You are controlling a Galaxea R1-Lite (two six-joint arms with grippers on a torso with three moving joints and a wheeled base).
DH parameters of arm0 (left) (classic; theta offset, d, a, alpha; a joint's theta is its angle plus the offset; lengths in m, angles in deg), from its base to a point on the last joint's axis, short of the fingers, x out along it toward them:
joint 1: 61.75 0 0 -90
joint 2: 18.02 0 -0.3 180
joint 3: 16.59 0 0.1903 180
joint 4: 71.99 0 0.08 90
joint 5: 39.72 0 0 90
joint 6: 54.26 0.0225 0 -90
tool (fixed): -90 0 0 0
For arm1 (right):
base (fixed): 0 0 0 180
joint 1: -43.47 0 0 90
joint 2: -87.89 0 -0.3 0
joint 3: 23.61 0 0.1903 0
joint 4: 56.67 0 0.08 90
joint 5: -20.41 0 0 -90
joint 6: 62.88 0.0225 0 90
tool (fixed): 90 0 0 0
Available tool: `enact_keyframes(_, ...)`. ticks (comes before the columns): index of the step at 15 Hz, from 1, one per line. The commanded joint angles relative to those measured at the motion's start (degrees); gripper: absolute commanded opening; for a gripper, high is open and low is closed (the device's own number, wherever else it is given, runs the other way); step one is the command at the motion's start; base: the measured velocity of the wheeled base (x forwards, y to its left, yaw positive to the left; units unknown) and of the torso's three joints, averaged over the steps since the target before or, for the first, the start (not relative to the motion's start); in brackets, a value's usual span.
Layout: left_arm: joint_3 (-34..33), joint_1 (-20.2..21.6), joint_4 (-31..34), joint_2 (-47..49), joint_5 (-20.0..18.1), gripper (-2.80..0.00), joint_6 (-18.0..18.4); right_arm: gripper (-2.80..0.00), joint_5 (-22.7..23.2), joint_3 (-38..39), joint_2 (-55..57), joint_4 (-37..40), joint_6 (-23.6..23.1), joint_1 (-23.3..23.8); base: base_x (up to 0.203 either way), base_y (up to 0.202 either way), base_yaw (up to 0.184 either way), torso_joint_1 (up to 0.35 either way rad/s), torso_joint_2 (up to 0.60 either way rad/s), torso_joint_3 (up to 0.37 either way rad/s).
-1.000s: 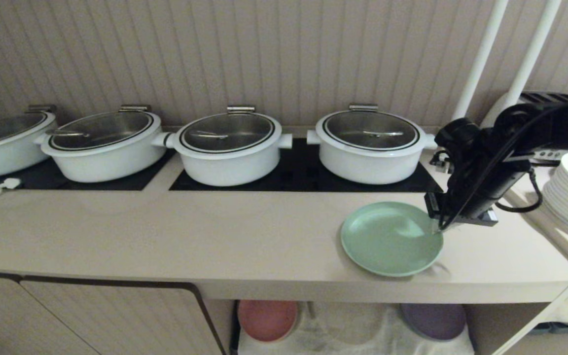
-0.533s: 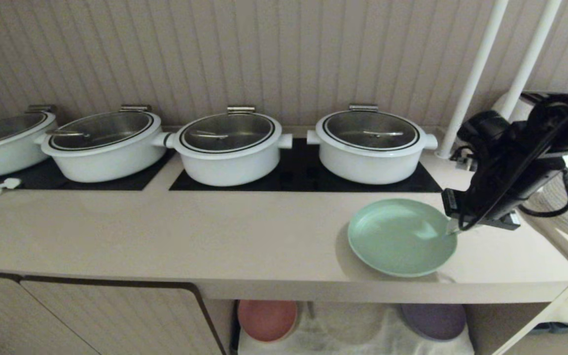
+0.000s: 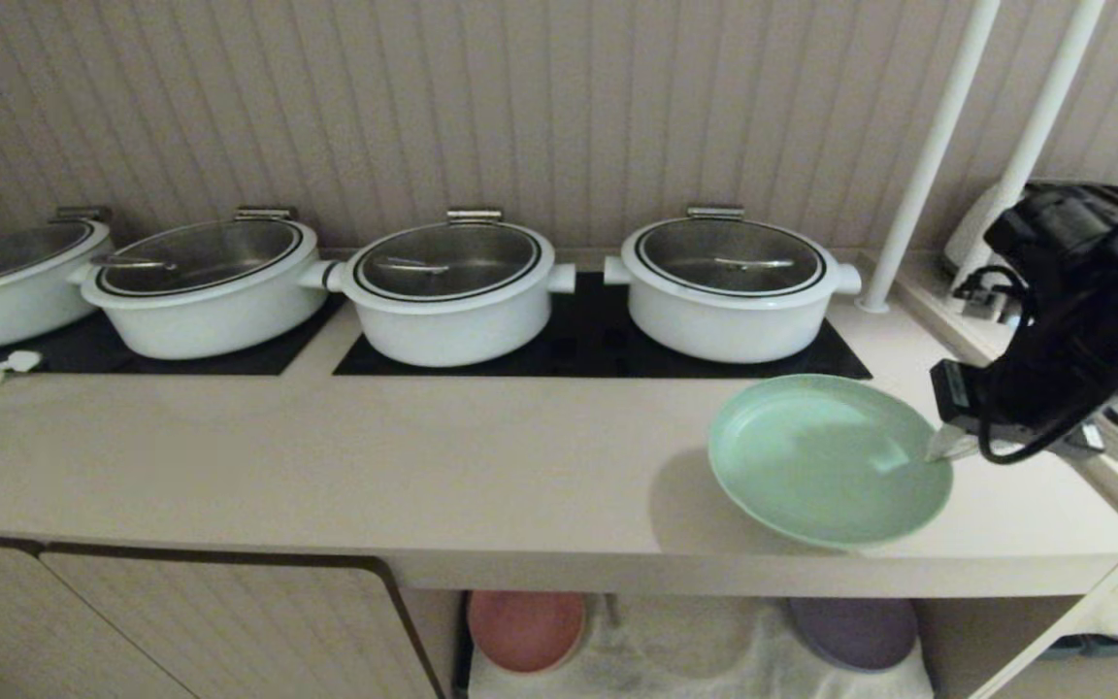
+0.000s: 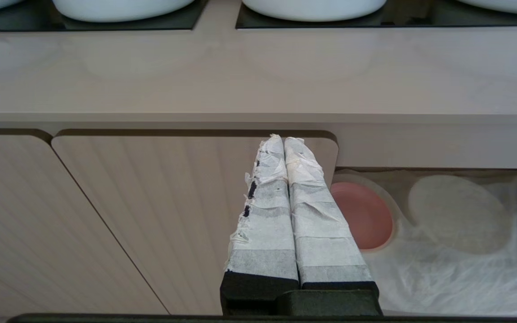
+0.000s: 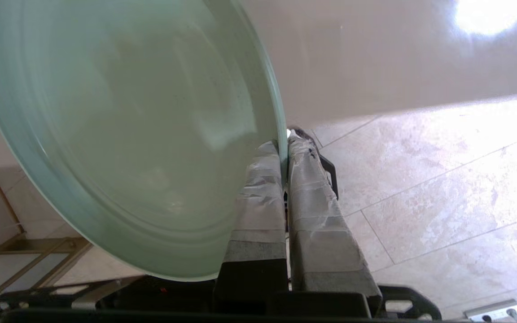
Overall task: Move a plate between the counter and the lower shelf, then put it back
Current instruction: Put the plate in the cupboard
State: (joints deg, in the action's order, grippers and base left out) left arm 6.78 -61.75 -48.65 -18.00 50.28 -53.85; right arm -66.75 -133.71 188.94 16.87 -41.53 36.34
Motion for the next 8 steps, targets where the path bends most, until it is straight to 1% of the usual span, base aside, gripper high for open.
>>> enact_keyframes(1,0.00,0.00,0.02,-0.02,0.00,-2.80,0.02,-2.80,0.06,2.55,-4.69,0.20,0.10,0.14,0.000,0.000,0.000,0.000,0.00,0.000)
enact_keyframes(8,0.00,0.00,0.02,-0.02,0.00,-2.80,-0.02,-2.80,0.14,17.76,-19.59,-2.13,0.18,0.69,0.000,0.000,0.000,0.000,0.00,0.000)
